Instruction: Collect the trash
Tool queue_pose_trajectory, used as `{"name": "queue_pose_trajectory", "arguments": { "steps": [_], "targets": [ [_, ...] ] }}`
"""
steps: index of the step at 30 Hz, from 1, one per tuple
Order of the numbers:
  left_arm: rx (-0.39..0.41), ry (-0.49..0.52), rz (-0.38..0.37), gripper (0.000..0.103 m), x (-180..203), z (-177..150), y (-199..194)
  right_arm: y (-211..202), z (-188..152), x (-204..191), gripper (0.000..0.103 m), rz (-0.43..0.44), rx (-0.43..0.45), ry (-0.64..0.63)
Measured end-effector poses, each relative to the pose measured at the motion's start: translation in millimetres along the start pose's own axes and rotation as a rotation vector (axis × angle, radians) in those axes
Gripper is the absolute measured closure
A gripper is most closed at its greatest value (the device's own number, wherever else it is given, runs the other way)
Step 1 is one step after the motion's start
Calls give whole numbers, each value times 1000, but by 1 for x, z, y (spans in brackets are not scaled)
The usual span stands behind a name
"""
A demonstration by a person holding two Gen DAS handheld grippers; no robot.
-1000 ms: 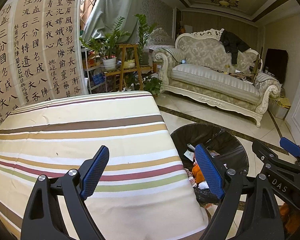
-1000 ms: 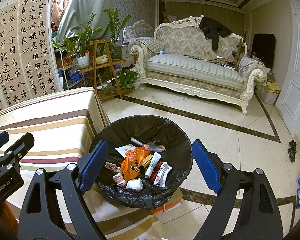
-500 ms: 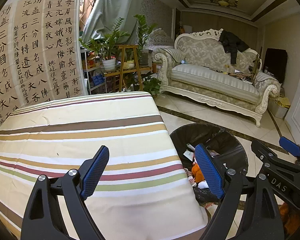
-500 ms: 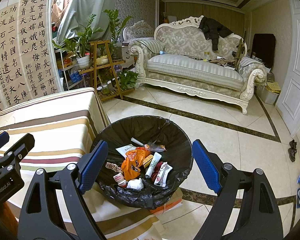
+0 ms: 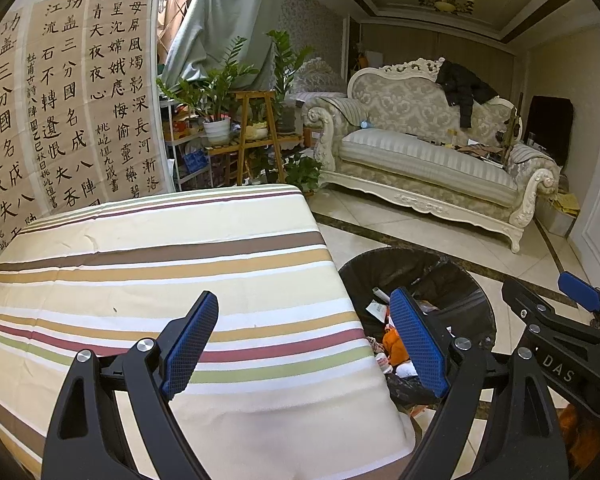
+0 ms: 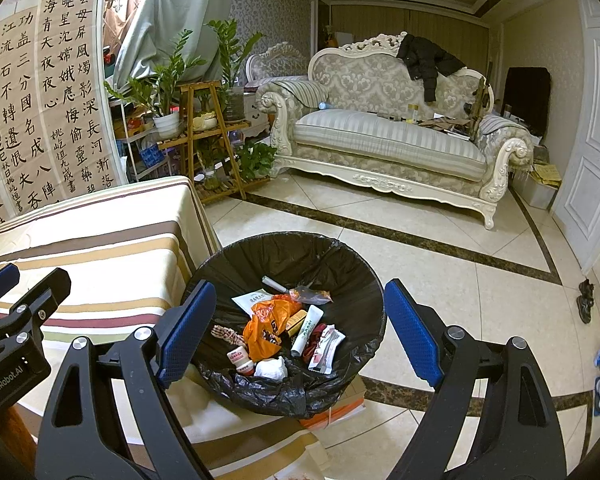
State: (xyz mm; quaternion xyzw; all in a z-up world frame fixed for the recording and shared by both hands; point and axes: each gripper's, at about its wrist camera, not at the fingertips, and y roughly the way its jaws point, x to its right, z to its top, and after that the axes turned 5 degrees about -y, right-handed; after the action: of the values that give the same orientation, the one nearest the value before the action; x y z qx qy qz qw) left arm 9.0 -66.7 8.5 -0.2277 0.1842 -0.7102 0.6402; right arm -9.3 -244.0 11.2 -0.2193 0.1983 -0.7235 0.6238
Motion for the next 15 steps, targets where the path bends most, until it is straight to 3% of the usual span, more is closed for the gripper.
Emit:
{"name": "queue_pose_trajectory", "arguments": {
  "steps": [15],
  "targets": [
    [7, 9, -30, 18, 6, 3, -3, 0, 0, 0, 19, 1, -1, 0]
  ]
}}
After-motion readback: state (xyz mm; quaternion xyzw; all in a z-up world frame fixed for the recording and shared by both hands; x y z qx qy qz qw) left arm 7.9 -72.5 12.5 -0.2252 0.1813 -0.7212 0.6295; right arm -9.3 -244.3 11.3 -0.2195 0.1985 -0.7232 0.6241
